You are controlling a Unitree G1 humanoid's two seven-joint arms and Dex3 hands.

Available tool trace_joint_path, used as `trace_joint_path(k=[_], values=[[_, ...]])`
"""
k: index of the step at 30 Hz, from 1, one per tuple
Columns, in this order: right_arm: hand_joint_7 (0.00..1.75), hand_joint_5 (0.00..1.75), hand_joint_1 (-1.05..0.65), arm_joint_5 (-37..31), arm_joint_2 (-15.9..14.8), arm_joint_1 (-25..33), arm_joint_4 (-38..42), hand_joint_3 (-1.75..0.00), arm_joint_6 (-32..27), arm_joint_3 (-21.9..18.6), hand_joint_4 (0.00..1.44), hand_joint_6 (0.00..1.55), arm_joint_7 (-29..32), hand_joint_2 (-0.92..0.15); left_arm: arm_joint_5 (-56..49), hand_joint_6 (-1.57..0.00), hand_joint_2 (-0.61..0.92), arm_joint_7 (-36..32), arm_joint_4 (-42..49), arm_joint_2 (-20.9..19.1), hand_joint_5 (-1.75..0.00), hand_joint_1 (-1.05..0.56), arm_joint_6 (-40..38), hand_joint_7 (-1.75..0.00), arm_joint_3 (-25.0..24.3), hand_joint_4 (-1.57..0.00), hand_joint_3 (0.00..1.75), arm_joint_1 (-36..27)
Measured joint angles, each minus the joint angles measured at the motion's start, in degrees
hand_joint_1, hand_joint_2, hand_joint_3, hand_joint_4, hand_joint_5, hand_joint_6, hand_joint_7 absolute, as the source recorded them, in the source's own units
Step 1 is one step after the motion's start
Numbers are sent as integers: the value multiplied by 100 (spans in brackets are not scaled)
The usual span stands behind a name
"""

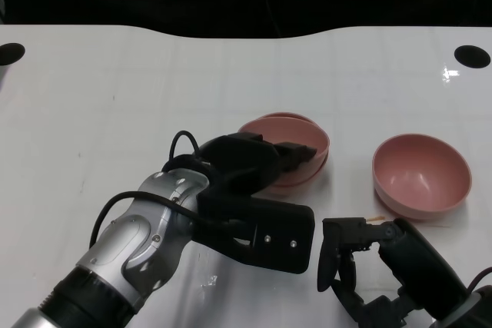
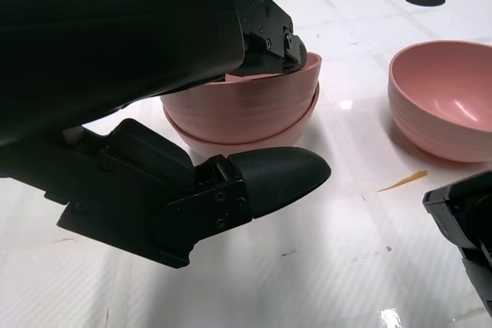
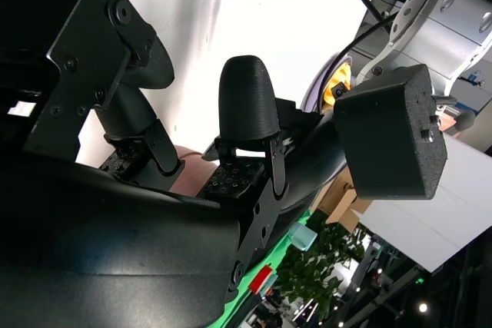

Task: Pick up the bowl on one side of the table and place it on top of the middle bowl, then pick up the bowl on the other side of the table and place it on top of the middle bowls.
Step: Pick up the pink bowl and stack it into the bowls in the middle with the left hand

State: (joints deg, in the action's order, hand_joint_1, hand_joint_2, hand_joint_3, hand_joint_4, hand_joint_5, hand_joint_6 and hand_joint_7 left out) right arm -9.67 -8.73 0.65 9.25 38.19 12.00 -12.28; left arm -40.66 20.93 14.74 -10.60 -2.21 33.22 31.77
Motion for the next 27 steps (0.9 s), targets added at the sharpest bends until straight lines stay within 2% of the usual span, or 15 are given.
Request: trace_joint_path(k=[10,17,24,27], values=[[144,175,29,12,0,-2,0,-158,0,-6,90,81,-5,-18,74,-11,92,-153,-166,-79,-34,-87,198,-1,-182,0,96,-116],[144,175,30,17,-1,-5,0,-159,2,-29,92,82,-5,-16,322,-13,92,-171,-539,-245,-36,-83,308,-2,-479,0,88,-302],[143,175,30,9,-7,-6,-11,-160,-25,-46,93,82,-5,-15,541,-15,92,-170,-972,-500,-44,-80,496,-3,-739,-1,80,-475],[142,175,31,0,-22,-1,-88,-157,-104,-53,96,82,-6,-15,677,-20,92,-272,-1134,-602,-60,-78,772,-5,-901,0,74,-720]])
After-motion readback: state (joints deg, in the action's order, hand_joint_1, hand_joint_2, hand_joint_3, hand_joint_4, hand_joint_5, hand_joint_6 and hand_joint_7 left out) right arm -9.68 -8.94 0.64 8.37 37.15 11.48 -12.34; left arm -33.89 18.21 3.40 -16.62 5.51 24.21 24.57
